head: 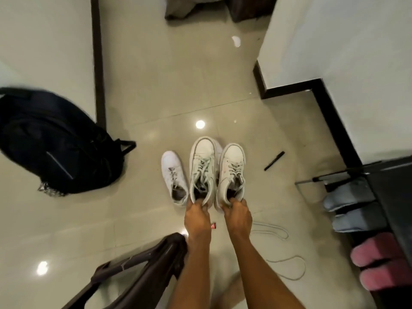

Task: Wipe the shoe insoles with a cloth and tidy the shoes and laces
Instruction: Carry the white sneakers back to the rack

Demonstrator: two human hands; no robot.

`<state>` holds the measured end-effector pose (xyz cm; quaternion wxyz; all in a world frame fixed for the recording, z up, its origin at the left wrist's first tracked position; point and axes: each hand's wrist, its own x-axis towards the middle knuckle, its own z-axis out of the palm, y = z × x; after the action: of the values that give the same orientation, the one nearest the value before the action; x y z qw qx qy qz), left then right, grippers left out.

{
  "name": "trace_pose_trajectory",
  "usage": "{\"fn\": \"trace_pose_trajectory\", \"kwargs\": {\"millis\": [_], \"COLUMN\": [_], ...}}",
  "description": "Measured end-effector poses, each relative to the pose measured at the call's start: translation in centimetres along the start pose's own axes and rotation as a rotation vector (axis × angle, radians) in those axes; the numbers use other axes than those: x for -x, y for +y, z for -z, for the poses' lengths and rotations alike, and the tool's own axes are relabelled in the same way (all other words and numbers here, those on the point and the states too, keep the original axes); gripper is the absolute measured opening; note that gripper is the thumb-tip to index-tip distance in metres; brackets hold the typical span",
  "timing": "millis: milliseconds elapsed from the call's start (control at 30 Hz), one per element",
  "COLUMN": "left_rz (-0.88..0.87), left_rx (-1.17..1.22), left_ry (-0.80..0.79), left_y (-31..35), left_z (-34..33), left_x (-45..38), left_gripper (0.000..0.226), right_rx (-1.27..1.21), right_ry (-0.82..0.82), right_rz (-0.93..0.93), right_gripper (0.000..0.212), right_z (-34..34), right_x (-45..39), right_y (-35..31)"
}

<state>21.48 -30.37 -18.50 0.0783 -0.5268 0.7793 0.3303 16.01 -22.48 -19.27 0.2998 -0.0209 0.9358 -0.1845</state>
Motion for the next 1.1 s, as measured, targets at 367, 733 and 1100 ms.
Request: {"fn": "trace_pose_trajectory", "kwargs": {"millis": [367, 733, 1100], "left_rz": [-0.537, -1.007, -1.162], "left_rx": [-0.079, -0.340, -0.551], "left_ry": [-0.170, -0.449, -0.417], "left_y": [16.3, 29.9, 35.4], "left_z": [-4.6, -14.1, -19.9], "left_x": [11.9, 19.6, 18.2], "left_gripper": [0.023, 0.022, 0.022], "right_rx": [-0.225, -0.391, -0.430], "right_ry": [0.353, 0.455, 0.428], "right_rz": [-0.352, -0.719, -0.758], "right_gripper": [0.021, 0.027, 0.028], "right_z": [16.5, 25.4, 27.1], "right_x": [3.0, 4.6, 0.5], "right_y": [11.3, 25.9, 28.7]}}
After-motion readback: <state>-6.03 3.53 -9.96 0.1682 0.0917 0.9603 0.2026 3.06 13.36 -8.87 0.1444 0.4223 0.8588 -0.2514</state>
